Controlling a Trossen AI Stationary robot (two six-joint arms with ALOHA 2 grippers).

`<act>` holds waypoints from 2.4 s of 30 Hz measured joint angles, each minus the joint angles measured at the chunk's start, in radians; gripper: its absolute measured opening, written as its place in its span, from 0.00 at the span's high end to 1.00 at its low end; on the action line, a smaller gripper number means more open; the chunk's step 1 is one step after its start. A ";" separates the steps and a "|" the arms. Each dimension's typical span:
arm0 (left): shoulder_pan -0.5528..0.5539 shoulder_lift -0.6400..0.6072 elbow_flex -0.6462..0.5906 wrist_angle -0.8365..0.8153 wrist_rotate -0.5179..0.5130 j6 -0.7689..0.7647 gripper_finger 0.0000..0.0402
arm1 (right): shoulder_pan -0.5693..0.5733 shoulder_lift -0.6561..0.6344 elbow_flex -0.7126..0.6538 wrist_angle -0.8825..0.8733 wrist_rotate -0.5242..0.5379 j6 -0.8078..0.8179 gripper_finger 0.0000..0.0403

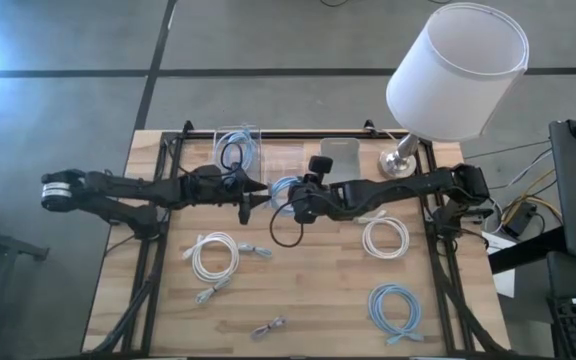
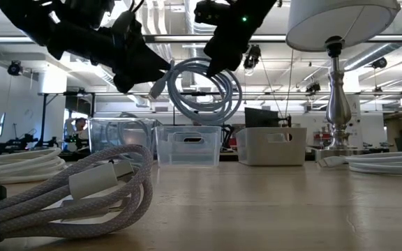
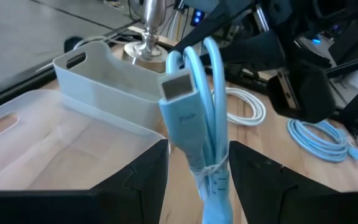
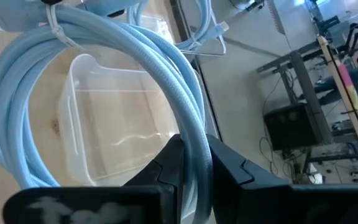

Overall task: Pick & Place USB Port
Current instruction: Put the left blue hdmi cable into the left transparent bin

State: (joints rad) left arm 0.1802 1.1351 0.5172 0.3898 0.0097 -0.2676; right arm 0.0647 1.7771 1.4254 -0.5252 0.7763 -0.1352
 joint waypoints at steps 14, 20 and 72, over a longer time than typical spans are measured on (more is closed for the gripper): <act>0.000 0.000 0.000 0.009 0.000 -0.003 0.57 | -0.001 0.001 -0.001 0.110 0.001 -0.023 0.88; -0.001 0.000 0.000 0.009 -0.046 -0.003 0.63 | -0.002 0.001 -0.002 0.139 -0.033 -0.024 0.88; 0.041 -0.232 0.378 -0.816 -0.444 0.097 0.86 | 0.003 -0.141 -0.065 -0.397 -0.089 0.354 0.55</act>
State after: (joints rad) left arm 0.2214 0.9026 0.8956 -0.4259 -0.4342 -0.1705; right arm 0.0681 1.6363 1.3601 -0.9225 0.6876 0.2186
